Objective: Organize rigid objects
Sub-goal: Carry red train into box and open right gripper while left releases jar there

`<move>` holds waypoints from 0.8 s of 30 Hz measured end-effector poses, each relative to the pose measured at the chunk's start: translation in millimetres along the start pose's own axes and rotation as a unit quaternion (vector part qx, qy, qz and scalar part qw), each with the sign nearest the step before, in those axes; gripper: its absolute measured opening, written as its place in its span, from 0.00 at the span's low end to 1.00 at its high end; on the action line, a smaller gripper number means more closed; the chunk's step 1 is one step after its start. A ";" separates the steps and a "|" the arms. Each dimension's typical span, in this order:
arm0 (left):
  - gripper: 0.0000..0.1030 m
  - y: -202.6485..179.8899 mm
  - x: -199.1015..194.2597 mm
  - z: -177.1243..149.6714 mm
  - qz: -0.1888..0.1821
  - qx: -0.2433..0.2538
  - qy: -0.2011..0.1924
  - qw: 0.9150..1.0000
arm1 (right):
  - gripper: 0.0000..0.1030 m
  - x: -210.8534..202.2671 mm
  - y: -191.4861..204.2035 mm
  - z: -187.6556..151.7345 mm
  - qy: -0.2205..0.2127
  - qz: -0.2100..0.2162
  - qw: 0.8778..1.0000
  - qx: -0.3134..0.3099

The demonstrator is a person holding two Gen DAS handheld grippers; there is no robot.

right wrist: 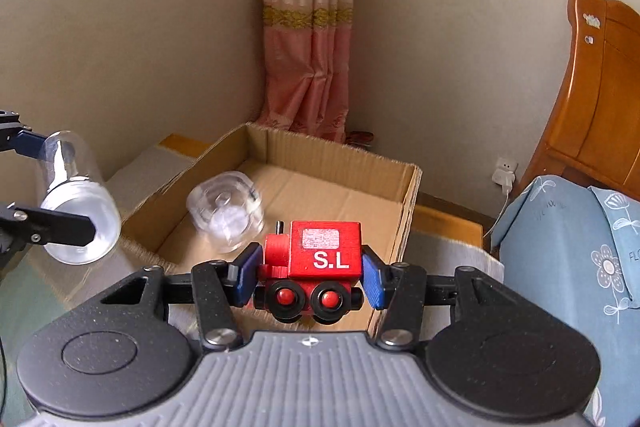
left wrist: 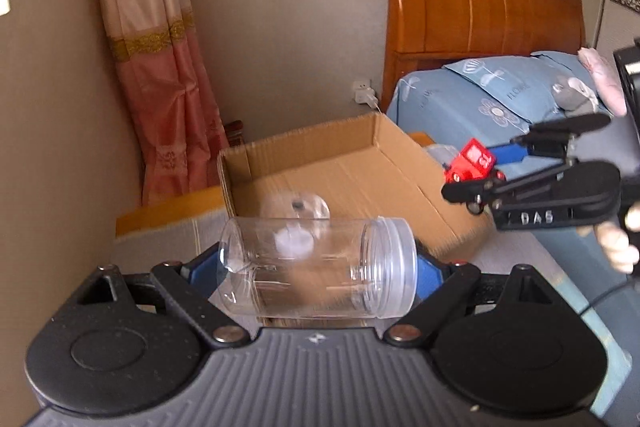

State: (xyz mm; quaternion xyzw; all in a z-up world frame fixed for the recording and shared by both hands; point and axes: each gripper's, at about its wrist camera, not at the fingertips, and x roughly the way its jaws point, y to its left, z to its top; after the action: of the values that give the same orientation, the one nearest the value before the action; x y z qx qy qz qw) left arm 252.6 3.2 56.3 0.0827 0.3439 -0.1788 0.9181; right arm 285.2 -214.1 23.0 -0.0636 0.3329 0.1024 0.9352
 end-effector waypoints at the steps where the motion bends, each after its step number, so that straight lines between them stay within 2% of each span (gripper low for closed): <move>1: 0.88 0.9 6.9 8.1 0.004 -0.001 -0.001 1.000 | 0.55 5.8 -2.6 3.3 -0.002 -0.005 1.000 0.003; 2: 0.88 1.3 13.4 13.7 0.006 0.000 0.000 1.000 | 0.56 11.3 -5.6 6.0 -0.002 -0.007 1.000 0.007; 3: 0.88 1.3 20.3 19.9 0.007 0.000 0.001 1.000 | 0.63 15.9 -8.8 7.7 -0.001 -0.005 1.000 0.011; 4: 0.88 1.1 27.8 26.5 0.008 0.000 0.002 1.000 | 0.65 18.8 -11.3 8.3 -0.002 -0.004 1.000 0.015; 8: 0.88 -2.3 53.6 46.3 0.007 0.006 0.012 1.000 | 0.66 18.2 -14.9 3.8 0.002 0.004 1.000 0.021; 10: 0.88 -6.0 65.4 54.3 0.002 0.005 0.017 1.000 | 0.76 12.3 -16.0 -2.8 -0.001 0.008 1.000 0.024; 11: 0.88 -8.4 72.2 58.7 -0.001 0.005 0.020 1.000 | 0.78 9.3 -16.6 -5.6 -0.002 0.012 1.000 0.026; 15: 0.88 -17.3 99.2 73.2 -0.001 0.005 0.031 0.999 | 0.78 -2.0 -17.8 -17.3 0.000 0.026 0.999 0.044; 20: 0.89 -21.7 127.7 84.7 0.011 -0.003 0.046 0.999 | 0.80 -14.3 -18.6 -27.4 -0.009 0.016 0.998 0.066; 24: 0.89 -16.2 128.0 79.5 0.017 -0.019 0.052 0.998 | 0.81 -21.3 -14.5 -33.5 -0.001 0.018 0.998 0.066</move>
State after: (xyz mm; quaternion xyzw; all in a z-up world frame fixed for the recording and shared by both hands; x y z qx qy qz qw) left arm 383.8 -68.4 30.8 0.0801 0.3932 -0.1516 0.9033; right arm 252.0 -237.6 11.5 0.0040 0.3388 0.0968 0.9359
